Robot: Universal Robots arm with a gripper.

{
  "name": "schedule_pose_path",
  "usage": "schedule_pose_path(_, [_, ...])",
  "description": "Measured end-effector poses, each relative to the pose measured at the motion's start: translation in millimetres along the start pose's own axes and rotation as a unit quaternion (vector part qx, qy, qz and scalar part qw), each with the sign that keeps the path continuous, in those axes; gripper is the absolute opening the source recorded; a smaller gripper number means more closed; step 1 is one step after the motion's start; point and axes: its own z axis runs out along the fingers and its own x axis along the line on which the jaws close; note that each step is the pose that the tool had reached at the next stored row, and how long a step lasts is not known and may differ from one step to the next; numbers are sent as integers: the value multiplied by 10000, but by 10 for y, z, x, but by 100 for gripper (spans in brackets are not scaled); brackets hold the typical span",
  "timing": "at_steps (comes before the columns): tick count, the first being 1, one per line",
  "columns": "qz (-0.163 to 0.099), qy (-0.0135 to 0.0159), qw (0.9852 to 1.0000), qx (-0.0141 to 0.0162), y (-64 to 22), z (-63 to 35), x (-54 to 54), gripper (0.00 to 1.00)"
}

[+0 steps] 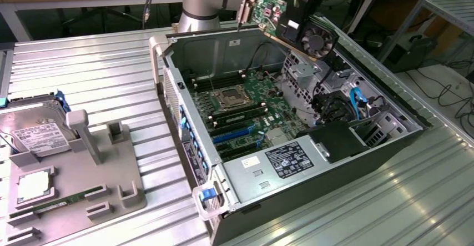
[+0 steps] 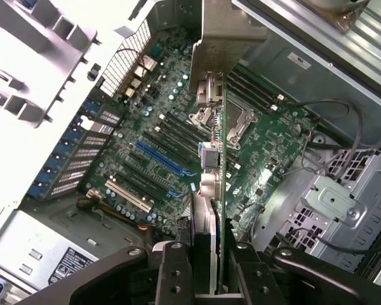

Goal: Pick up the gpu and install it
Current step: 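Insert the gpu into the slot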

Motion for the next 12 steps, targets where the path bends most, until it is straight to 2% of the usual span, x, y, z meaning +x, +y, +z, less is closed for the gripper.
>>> schedule_pose_path(6, [-206,11,9998,-6,0,0,0,28])
schedule_pose_path(12, [-583,32,9983,-16,0,0,0,28])
